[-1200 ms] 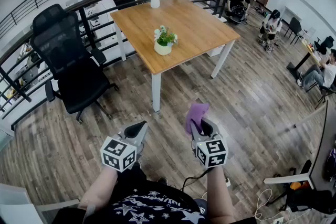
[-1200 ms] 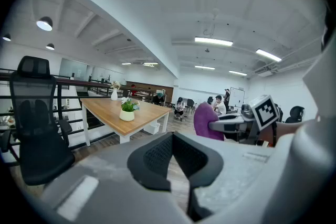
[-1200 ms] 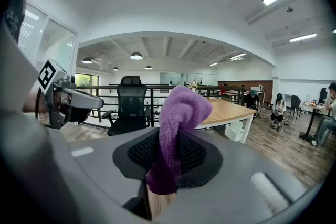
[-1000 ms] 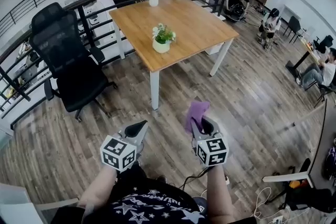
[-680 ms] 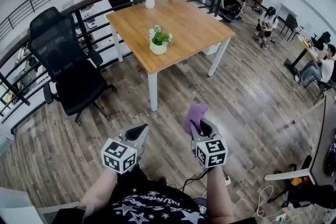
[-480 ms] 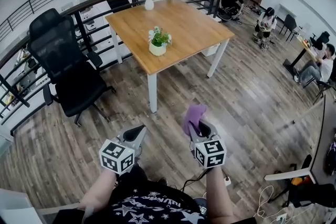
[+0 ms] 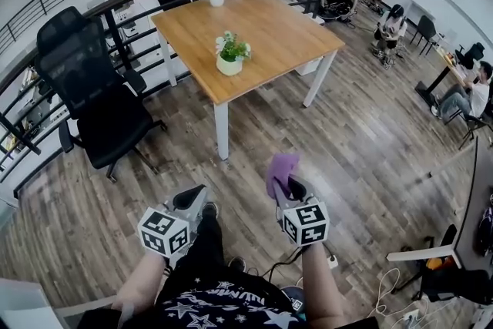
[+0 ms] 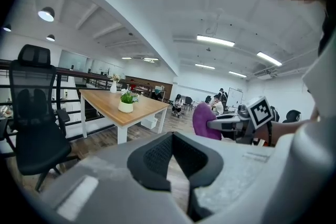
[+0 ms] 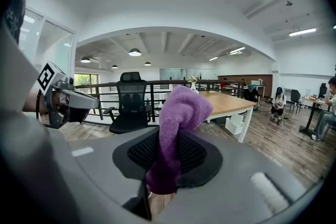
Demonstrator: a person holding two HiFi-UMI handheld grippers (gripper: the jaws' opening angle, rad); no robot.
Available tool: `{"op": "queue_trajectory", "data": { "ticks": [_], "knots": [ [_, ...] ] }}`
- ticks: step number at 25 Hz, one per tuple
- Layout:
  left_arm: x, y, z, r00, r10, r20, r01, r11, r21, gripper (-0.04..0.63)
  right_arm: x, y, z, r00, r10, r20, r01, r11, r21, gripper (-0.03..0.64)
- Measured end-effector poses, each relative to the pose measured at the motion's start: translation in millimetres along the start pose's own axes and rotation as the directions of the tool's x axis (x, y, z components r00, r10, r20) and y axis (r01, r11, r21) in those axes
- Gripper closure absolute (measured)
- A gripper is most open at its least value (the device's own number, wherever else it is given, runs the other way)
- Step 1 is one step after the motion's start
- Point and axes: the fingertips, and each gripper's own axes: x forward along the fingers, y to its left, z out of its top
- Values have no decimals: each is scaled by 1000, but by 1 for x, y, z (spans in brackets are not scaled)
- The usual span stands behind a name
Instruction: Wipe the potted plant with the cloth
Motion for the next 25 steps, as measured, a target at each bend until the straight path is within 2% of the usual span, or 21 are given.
{"op": "queue_trajectory", "data": {
  "ticks": [8,16,25],
  "knots": [
    [50,43,20,1000,-14,0,14,1000,-12,595,43,-46,15,998,-70,-10,70,996,57,526],
    [116,119,45,999,-28,-22,27,999,-35,595,134,-79,39,995,-86,-54,89,995,55,525],
    [184,195,92,995,-96,-38,94,995,-36,595,224,-115,85,986,-137,-92,144,987,66,525]
  ]
}}
